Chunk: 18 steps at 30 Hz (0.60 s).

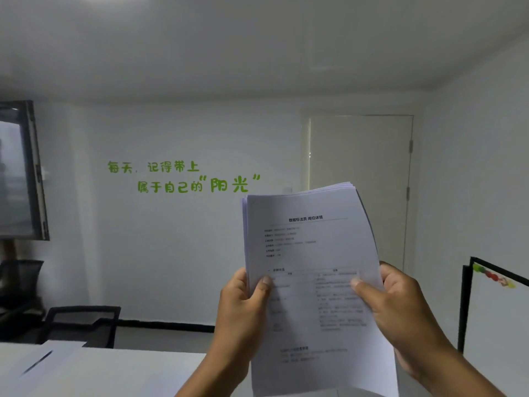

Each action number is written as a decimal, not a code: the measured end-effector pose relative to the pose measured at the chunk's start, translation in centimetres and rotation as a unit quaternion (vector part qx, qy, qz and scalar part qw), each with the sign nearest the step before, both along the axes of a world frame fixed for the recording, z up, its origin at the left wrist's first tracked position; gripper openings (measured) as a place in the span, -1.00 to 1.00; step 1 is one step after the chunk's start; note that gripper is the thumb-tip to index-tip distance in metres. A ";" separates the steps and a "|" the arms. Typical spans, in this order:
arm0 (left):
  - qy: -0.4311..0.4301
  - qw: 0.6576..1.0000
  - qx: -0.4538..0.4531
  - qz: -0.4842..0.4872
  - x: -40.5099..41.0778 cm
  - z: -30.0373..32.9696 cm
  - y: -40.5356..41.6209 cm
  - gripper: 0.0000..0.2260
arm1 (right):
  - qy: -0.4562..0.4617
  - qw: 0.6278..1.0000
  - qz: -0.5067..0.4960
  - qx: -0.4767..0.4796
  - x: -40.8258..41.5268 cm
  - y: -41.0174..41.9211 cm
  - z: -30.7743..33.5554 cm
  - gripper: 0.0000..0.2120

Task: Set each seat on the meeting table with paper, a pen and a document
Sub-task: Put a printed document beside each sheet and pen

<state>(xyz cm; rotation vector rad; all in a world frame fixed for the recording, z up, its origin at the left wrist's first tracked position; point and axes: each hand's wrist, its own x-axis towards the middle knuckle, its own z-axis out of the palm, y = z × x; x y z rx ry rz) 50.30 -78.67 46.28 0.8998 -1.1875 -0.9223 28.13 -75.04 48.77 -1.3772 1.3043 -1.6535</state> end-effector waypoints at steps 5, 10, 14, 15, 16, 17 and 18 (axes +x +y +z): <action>-0.012 0.999 -0.007 0.041 -2.2 -0.6 -7.0 -0.87 | -0.008 0.999 0.043 -0.018 -2.5 -8.4 -0.9 -0.85; -0.008 0.996 0.014 0.087 -4.4 -1.1 -14.2 -0.88 | -0.007 0.996 0.086 -0.001 -5.0 -17.8 -1.7 -0.86; -0.003 0.992 0.048 0.119 -4.9 -3.1 -18.4 -0.90 | -0.007 0.991 0.129 0.032 -5.5 -24.5 -3.7 -0.85; -0.002 0.989 0.060 0.135 -4.6 -3.8 -19.4 -0.90 | -0.007 0.989 0.143 0.043 -5.1 -26.1 -4.3 -0.84; 0.005 0.987 0.068 0.148 -4.3 -4.4 -20.4 -0.91 | -0.006 0.987 0.154 0.055 -4.7 -27.7 -4.9 -0.83; 0.009 0.985 0.072 0.157 -4.0 -4.9 -21.3 -0.91 | -0.003 0.984 0.164 0.065 -4.3 -29.1 -5.4 -0.82; 0.017 0.983 0.078 0.166 -3.5 -5.6 -22.2 -0.91 | -0.004 0.982 0.175 0.074 -3.7 -30.6 -6.0 -0.82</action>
